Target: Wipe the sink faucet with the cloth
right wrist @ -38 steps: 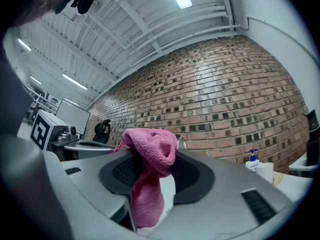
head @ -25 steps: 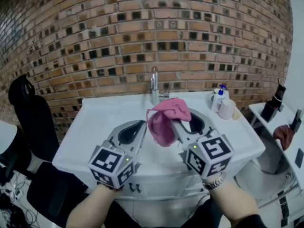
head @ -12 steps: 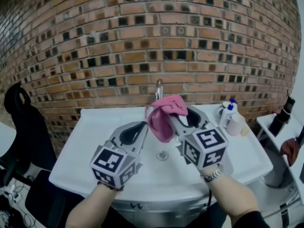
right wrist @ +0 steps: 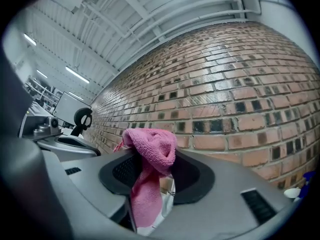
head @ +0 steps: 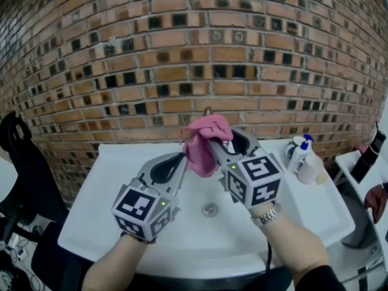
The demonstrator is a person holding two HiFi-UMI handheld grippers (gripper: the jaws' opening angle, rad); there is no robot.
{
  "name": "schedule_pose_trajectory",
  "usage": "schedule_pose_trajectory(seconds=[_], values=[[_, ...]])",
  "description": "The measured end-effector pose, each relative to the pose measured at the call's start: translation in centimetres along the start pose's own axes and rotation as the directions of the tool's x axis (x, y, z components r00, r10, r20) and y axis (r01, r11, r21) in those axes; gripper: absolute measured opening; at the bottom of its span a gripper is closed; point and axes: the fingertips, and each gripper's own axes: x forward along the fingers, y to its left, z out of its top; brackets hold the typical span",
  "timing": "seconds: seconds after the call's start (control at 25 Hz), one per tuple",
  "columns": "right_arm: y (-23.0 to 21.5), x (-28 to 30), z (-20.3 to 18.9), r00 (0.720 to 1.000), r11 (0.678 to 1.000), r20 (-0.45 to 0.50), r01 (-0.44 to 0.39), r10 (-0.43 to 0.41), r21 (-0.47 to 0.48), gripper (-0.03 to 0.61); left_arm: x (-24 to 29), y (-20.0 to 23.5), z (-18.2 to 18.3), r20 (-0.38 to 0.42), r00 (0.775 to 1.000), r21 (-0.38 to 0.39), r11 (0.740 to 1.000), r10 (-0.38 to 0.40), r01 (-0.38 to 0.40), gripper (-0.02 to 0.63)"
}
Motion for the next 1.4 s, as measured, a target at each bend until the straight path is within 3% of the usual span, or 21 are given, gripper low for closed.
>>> schedule_pose_trajectory(seconds=[0.48, 1.4], values=[[-2.0, 3.3, 1.1, 0.999, 1.0, 0.039, -0.02, 0.019, 0.02, 0.179, 2.5, 1.6, -0.9, -0.01, 1.0, -0.012, 1.0, -0.004, 0.004, 0.016], [-6.7, 6.8, 1.0, 0.999, 0.996, 0.023, 0.034, -0.036, 0.084, 0.167, 3.5, 2.8, -1.9, -0.019, 1.0, -0.039, 0.999, -0.008, 0.008, 0.006]])
